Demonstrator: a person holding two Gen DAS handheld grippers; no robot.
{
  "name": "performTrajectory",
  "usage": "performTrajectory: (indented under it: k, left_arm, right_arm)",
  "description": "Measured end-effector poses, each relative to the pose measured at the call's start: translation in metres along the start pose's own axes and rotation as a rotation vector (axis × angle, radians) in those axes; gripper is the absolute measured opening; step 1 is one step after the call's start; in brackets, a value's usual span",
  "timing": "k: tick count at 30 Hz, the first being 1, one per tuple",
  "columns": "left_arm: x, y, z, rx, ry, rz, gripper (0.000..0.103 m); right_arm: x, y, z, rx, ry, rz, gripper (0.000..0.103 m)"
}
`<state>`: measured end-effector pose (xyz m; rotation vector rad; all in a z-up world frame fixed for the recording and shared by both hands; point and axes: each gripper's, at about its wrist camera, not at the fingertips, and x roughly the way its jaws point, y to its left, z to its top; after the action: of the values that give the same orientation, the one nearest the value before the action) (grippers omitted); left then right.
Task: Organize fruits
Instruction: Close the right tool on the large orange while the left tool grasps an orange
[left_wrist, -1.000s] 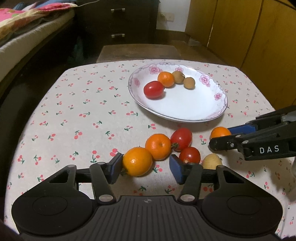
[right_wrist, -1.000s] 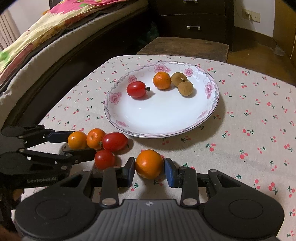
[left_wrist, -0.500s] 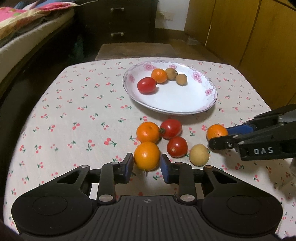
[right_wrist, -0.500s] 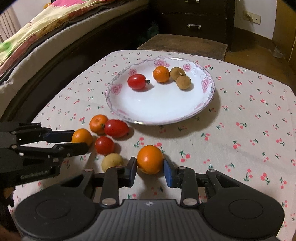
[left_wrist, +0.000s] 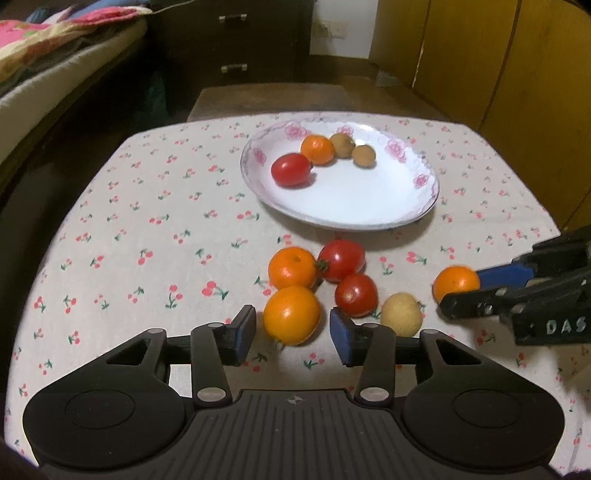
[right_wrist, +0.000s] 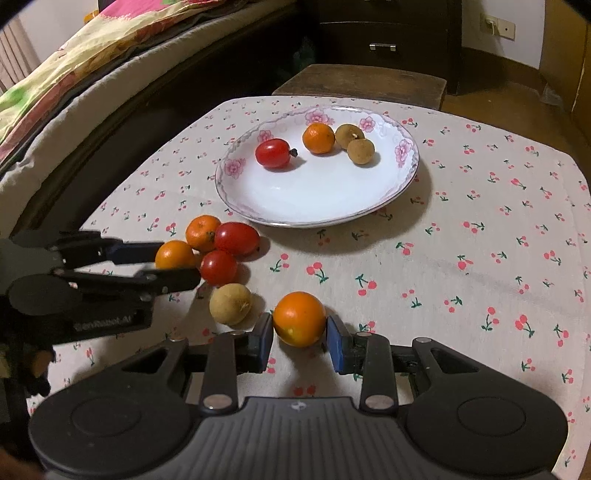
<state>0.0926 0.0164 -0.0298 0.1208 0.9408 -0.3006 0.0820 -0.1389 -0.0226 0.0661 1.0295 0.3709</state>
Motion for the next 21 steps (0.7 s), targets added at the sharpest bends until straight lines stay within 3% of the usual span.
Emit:
performTrajectory:
  k: [3,21]
  left_arm:
    - [0.0,-0.001,0.0,0.003,-0.005,0.011,0.041]
    - [-0.024,-0.009,-0.003,-0.022,-0.027,-0.031,0.041]
  right_arm:
    - [0.002,-0.001,0.001,0.003,-0.001,0.001,0.033]
    - [-0.011,0.008,-0.008,-0.037,-0.001,-0.015,0.032]
